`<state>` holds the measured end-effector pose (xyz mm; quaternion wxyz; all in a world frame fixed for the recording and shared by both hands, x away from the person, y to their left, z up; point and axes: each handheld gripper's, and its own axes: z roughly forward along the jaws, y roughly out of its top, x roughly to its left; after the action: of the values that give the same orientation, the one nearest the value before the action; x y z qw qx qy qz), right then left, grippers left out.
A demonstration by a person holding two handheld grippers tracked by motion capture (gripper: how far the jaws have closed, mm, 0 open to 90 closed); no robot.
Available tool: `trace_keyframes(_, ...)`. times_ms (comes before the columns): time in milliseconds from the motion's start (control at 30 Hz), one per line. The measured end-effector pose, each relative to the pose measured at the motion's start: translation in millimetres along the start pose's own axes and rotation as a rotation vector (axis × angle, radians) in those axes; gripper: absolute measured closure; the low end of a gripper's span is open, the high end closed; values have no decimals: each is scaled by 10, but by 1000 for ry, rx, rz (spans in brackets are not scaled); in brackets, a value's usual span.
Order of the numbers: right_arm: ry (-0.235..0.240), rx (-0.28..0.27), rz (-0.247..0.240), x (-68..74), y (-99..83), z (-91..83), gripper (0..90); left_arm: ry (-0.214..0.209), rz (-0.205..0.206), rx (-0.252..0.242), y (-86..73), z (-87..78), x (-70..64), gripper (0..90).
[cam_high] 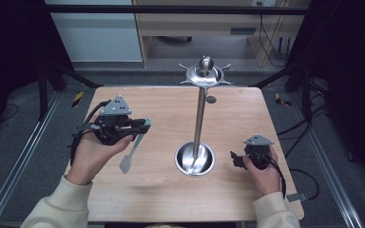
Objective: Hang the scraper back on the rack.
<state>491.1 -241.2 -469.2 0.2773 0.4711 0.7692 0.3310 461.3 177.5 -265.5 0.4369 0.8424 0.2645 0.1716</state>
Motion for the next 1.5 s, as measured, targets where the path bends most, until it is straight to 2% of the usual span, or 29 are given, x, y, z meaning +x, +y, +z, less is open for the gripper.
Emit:
trace_keyframes(133, -15, 5, -8, -19, -2, 17, 112, -4, 5, -6, 29, 33, -27, 746)
trace_keyframes(167, -15, 8, 6, -25, -1, 11, 105, -8, 4, -7, 39, 39, -43, 746)
trace_keyframes(600, -19, -3, -14, -22, -12, 26, 96, -33, 8, -15, 45, 66, -66, 746)
trace_keyframes(700, -34, -5, -27, -9, -12, 31, 96, -33, 12, -21, 58, 67, -86, 746)
trace_keyframes(833, -51, -52, -61, -23, -33, 16, 100, -40, 15, -23, 70, 72, -131, 745)
trace_keyframes(1033, -67, -72, -81, -28, -34, 3, 100, -60, 20, -33, 102, 132, -207, 746)
trace_keyframes(1167, -82, -90, -96, -40, -35, -23, 101, -57, 33, -42, 180, 132, -243, 746)
trace_keyframes(1267, -88, -158, -108, -30, -2, -49, 100, -56, 38, -58, 255, 111, -253, 745)
trace_keyframes(1300, -88, -158, -108, -30, -2, -49, 100, -55, 39, -67, 280, 106, -256, 745)
trace_keyframes(1333, -114, -203, -117, -25, 21, -72, 99, -56, 41, -67, 305, 102, -259, 745)
trace_keyframes(1367, -114, -203, -117, -25, 21, -72, 99, -56, 45, -69, 322, 101, -262, 745)
trace_keyframes(1500, -137, -260, -95, -22, 27, -83, 84, -56, 49, -81, 406, 104, -291, 745)
